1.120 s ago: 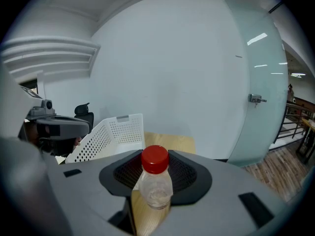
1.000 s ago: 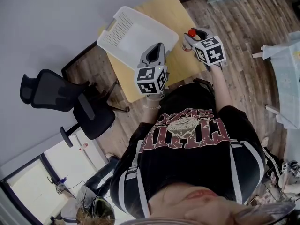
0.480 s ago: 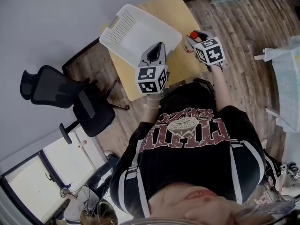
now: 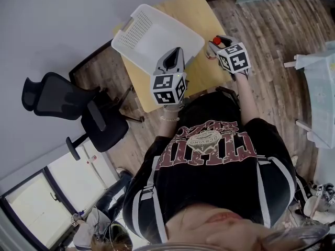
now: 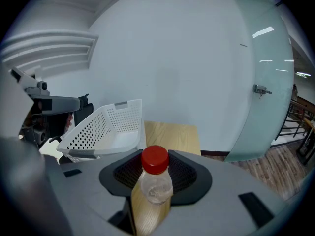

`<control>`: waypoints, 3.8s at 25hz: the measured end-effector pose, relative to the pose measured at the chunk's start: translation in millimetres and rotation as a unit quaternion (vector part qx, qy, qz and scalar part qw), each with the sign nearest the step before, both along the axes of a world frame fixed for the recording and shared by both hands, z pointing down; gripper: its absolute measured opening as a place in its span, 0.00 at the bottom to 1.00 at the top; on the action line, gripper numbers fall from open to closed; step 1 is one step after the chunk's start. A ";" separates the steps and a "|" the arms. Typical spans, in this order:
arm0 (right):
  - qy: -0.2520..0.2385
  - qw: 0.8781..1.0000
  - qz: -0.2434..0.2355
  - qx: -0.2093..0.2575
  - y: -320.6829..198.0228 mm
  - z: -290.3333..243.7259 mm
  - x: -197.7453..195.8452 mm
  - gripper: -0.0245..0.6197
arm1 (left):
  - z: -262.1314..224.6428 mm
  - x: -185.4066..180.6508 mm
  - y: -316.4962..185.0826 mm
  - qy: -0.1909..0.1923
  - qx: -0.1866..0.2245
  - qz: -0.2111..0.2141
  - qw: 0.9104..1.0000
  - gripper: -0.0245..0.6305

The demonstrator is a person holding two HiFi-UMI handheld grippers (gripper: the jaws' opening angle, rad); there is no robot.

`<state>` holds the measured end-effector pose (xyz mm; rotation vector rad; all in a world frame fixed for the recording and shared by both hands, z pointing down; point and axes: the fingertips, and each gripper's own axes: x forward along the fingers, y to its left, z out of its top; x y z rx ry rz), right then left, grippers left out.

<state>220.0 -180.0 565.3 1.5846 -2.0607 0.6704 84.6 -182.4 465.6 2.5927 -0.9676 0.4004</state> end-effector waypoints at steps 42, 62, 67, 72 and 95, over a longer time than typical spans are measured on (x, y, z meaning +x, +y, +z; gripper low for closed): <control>-0.010 0.999 0.003 0.044 24.7 1.5 -16.0 0.30 | -4.3 -8.6 8.7 0.011 -0.001 0.003 1.000 0.11; -0.007 0.995 0.029 0.093 35.2 -42.1 -2.6 0.30 | -11.2 -6.4 25.7 0.019 0.008 0.008 1.000 0.11; -0.006 0.993 0.029 0.110 33.0 -58.9 -2.6 0.30 | -13.6 -8.9 26.3 0.022 0.009 0.004 1.000 0.11; -0.011 0.991 0.029 0.129 30.8 -74.7 -6.5 0.30 | -19.8 -13.2 25.5 0.029 0.015 -0.003 0.999 0.11; -0.030 0.983 -0.042 0.174 1.7 -116.7 -71.0 0.17 | -27.2 -46.0 12.8 0.042 0.023 -0.046 0.998 0.11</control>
